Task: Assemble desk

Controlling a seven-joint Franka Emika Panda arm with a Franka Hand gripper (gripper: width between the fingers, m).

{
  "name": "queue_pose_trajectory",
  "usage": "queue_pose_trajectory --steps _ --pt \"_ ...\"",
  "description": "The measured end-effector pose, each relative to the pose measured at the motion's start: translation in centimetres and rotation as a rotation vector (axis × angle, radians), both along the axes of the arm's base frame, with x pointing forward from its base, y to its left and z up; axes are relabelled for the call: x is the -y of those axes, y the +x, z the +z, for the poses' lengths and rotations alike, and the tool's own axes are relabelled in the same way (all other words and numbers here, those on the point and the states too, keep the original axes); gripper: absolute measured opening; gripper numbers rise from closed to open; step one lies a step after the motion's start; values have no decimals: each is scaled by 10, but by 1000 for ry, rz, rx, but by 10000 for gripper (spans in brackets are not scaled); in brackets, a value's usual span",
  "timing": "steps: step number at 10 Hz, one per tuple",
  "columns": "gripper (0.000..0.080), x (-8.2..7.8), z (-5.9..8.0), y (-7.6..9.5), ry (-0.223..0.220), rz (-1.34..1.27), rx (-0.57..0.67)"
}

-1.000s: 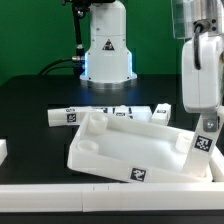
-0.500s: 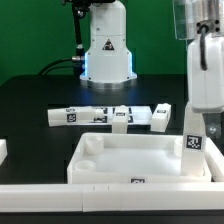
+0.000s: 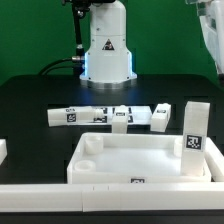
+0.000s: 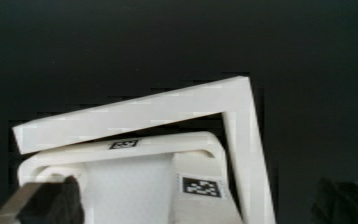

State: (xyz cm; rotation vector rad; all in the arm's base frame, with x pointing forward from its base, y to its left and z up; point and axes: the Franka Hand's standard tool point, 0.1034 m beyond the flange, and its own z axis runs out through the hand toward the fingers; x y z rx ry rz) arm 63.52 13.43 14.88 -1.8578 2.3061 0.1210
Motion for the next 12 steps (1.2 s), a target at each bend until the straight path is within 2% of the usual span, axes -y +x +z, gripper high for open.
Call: queue_pose_trajectory --steps 3,4,6,7,12 --pt "649 0 0 0 -3 37 6" --pt "649 0 1 -6 -6 90 17" --pt "649 -1 4 -39 -11 304 28" --pt "649 -1 7 -45 -19 371 34" --pt "649 1 4 -46 -50 696 97"
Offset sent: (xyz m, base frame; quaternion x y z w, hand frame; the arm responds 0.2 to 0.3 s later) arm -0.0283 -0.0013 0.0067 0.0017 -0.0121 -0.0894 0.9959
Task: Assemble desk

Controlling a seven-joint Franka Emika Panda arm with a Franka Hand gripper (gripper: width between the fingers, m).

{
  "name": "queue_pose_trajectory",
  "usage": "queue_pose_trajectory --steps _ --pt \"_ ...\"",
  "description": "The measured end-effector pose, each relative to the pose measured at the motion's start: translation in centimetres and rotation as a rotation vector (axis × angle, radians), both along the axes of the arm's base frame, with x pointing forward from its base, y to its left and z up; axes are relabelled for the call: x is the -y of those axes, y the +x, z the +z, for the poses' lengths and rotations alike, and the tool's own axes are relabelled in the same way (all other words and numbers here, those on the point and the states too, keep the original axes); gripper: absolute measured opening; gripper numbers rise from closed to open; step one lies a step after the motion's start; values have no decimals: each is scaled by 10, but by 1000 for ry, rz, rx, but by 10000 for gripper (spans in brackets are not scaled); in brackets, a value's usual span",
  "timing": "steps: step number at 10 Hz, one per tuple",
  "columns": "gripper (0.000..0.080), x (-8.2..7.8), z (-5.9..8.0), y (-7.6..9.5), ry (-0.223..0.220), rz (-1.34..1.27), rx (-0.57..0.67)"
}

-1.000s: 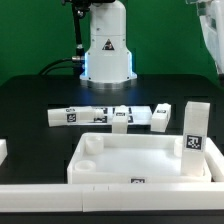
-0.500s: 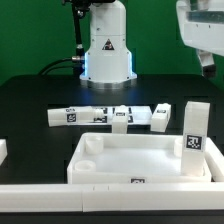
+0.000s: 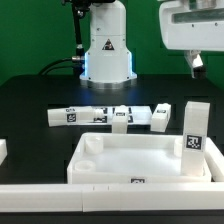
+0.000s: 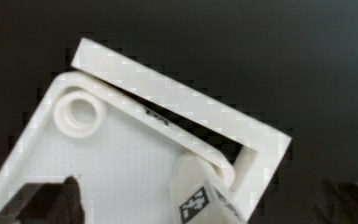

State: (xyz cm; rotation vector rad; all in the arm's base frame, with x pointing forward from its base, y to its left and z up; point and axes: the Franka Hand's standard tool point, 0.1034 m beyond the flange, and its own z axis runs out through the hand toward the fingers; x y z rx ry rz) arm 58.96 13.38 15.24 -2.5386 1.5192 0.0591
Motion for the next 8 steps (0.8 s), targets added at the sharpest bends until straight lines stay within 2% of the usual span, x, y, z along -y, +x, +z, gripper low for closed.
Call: queue_pose_trajectory --steps 2,3,4,5,8 --pt "649 11 -6 -14 -8 187 1" --pt "649 20 -11 -31 -12 226 -10" --pt "649 19 -18 -44 -26 251 -22" --pt "649 18 -20 -42 -55 334 10" --pt "649 20 -21 -42 -67 530 42"
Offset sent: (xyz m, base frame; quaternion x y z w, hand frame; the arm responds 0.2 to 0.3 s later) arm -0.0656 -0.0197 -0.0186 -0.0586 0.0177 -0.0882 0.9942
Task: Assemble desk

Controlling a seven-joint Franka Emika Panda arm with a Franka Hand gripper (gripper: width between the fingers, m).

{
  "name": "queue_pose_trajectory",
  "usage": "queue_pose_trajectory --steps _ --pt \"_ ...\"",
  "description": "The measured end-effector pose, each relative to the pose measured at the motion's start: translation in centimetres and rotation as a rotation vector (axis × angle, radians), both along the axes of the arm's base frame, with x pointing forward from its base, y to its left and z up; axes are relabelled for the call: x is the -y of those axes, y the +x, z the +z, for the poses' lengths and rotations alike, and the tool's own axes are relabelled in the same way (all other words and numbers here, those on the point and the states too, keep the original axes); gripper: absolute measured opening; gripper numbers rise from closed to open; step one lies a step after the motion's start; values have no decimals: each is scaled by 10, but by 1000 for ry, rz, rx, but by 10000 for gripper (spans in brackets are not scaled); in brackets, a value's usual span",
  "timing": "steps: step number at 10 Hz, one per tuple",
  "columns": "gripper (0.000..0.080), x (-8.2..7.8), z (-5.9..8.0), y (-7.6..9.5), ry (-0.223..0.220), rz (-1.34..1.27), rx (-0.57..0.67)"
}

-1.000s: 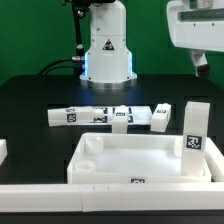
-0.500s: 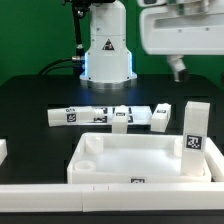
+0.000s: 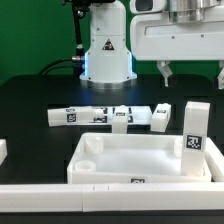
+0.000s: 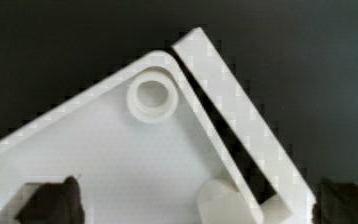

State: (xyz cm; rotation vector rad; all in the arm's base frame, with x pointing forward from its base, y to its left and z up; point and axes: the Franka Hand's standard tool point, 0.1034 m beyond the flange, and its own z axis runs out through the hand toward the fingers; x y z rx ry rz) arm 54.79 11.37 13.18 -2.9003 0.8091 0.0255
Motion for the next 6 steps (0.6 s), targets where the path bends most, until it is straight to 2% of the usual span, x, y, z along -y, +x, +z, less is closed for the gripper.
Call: queue_pose_trajectory --steps 1,2,4,5,6 --pt "649 2 -2 -2 -1 71 6" --pt "649 11 -11 -11 -5 108 -11" --pt "649 31 -29 -45 29 110 -140" --pt "649 31 -36 -47 -19 93 -58" --pt "649 28 -39 -61 2 123 -126"
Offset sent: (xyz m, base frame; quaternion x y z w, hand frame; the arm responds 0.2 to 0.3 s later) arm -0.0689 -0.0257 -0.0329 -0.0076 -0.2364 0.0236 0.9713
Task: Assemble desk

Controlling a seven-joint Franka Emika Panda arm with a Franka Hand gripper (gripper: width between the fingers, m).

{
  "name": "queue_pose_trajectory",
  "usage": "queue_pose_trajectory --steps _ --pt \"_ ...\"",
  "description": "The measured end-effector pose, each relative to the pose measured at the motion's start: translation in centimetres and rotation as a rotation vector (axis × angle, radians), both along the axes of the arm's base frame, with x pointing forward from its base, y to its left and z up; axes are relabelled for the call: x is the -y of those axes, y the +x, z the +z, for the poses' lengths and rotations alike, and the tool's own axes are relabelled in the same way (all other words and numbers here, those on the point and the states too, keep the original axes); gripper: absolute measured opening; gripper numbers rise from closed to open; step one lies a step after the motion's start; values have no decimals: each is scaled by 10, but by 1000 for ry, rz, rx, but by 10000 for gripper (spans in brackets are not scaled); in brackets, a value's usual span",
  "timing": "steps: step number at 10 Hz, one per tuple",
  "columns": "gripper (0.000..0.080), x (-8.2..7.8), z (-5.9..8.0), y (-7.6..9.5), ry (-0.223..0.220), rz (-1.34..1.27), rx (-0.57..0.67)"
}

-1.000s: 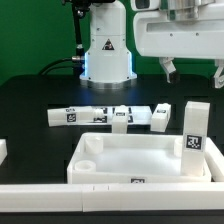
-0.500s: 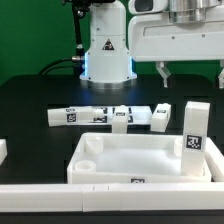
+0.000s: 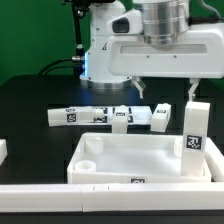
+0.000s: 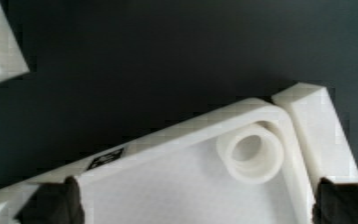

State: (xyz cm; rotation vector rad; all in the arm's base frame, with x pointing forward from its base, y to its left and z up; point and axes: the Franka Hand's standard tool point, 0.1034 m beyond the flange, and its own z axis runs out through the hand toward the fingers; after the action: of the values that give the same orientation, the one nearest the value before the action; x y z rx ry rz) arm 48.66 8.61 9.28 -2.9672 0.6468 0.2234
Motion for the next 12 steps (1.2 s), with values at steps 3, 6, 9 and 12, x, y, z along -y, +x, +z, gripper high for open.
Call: queue_pose_trajectory --steps 3,6,9,12 --pt "649 10 -4 9 53 -8 -127" --pt "649 10 -16 -3 101 144 -213" --pt "649 17 -18 -6 153 132 -383" --pt "649 9 -35 -36 248 63 -607"
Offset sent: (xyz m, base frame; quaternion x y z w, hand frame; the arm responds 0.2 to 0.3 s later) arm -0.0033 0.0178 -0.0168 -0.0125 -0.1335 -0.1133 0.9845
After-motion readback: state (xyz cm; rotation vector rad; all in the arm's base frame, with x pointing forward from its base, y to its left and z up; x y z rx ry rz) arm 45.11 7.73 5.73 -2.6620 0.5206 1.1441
